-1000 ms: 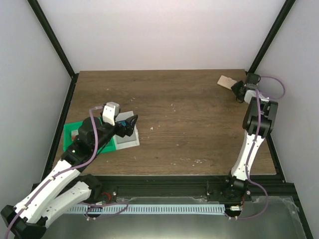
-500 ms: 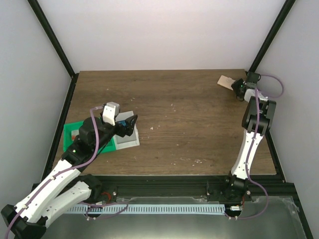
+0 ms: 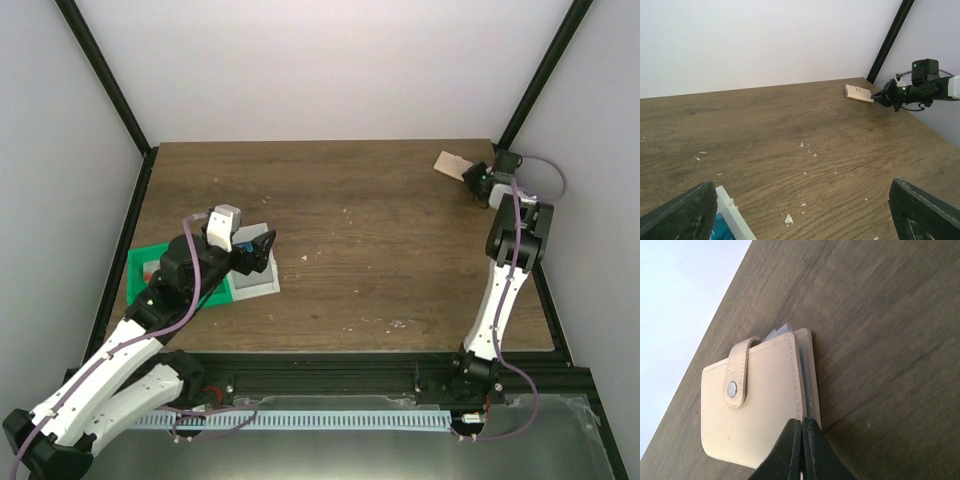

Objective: Take the credit cards out of the card holder

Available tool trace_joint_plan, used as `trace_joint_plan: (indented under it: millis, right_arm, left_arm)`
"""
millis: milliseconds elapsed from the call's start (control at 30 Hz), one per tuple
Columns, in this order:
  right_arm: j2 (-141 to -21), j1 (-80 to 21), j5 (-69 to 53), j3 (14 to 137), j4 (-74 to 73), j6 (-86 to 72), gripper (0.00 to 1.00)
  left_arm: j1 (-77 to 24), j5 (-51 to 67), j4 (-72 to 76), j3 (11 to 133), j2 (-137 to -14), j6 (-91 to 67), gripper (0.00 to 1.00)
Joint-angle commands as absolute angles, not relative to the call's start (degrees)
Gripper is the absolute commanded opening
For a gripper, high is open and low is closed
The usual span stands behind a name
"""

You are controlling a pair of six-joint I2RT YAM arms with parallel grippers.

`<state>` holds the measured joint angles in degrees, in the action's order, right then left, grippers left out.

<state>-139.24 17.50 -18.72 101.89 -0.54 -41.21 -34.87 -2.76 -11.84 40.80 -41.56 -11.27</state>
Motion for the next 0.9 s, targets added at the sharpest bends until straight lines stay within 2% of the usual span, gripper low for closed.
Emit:
trace_joint_plan:
  millis: [0,400,700,867]
  right_arm:
    - [-135.03,17.67,-20.70,97.08,0.76,-40.95,0.00]
    - [-121.41,15.42,-26.30,78.80,7.08,-42.09,0.01]
    - [-109.41,7.91,-29.90,64.29,4.86,-36.94,0.01]
    - [-102.31,2.30,-29.79,55.93,4.59,-40.06,0.00]
  left_arm:
    - [-35.01,-3.07,-11.26,40.34,-41.75,-10.24,0.95]
    - [-35.05,-3.10,-10.81,39.83,-41.98,-10.28,0.94]
    - [-34.99,-1.06,-10.59,39.41,-43.43,-9.01,0.92]
    - [-35.01,2.68,-10.35,39.54,-44.30,-8.30,0.90]
